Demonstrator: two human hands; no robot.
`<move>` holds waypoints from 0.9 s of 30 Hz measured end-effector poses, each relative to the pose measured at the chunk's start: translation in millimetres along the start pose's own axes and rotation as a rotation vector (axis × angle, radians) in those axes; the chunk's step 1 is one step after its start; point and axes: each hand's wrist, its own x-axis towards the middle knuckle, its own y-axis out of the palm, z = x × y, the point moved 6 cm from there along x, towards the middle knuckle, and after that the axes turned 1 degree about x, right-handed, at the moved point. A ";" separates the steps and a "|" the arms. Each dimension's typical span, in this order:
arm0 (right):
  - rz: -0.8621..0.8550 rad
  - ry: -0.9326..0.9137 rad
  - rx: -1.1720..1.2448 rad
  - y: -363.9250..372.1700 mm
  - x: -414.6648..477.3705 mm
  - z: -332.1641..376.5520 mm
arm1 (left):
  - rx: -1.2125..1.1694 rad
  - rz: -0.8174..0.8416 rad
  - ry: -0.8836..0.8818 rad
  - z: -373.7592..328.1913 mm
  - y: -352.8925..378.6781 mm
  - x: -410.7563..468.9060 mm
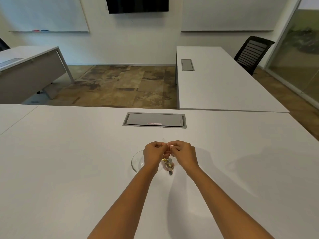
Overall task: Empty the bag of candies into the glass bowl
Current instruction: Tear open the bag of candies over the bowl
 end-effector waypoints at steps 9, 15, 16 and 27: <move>-0.064 -0.023 -0.097 1.0 -1.2 7.3 | 0.089 -0.055 0.054 -10.1 -4.0 -4.6; -0.081 0.027 -0.103 3.4 0.8 8.4 | -0.061 0.010 -0.171 0.4 -0.8 -6.2; -0.077 0.035 -0.103 4.3 0.9 8.3 | -0.063 -0.002 -0.179 0.8 -1.8 -6.5; -0.145 0.011 -0.185 9.2 -2.8 8.9 | 0.328 -0.119 0.090 -22.1 1.5 -14.5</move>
